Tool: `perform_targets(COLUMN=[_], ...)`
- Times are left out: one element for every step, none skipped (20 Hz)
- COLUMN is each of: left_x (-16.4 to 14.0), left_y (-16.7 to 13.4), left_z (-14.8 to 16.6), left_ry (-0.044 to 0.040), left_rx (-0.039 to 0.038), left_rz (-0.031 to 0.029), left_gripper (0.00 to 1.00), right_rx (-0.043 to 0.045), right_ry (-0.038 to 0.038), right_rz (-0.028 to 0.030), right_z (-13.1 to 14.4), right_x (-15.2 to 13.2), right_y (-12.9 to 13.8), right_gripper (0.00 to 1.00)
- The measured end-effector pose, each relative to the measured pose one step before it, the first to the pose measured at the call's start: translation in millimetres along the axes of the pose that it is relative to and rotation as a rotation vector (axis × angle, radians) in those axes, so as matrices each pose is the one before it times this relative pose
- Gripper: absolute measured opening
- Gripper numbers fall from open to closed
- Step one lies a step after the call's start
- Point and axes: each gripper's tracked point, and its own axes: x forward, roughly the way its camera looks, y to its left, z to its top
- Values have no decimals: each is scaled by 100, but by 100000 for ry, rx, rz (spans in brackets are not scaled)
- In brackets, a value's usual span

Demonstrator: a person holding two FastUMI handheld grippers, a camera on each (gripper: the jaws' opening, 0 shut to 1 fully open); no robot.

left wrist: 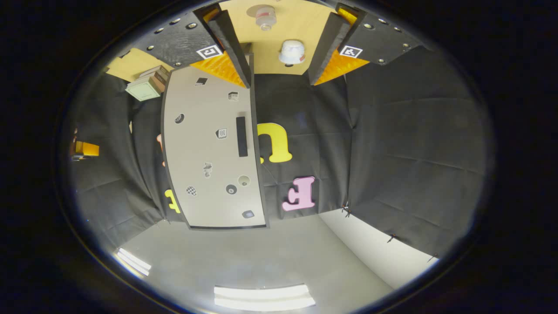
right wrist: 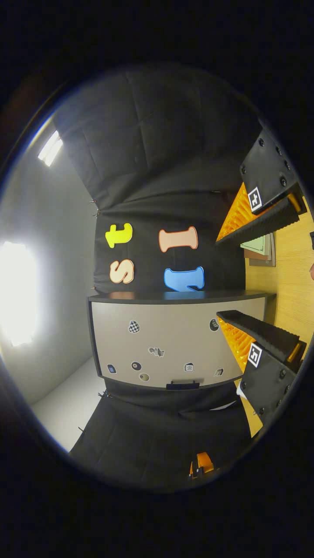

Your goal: Open the cabinet door with the right hand, grasp the bottle in the cabinet with the left hand and place it on the coaster, then close the cabinet door with the right hand.

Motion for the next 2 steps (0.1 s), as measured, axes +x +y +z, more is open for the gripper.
perform_targets(left_x=[-23, -35], left_y=[198, 174], left_z=[144, 81], left_ry=[-213, -165], left_rx=[-280, -42], left_rz=[2, 27], left_gripper=[82, 82], right_rx=[54, -215], right_ry=[-97, -269], right_rz=[-1, -76], right_z=[10, 92], right_x=[-110, -28], right_y=[140, 71], right_gripper=[93, 93])
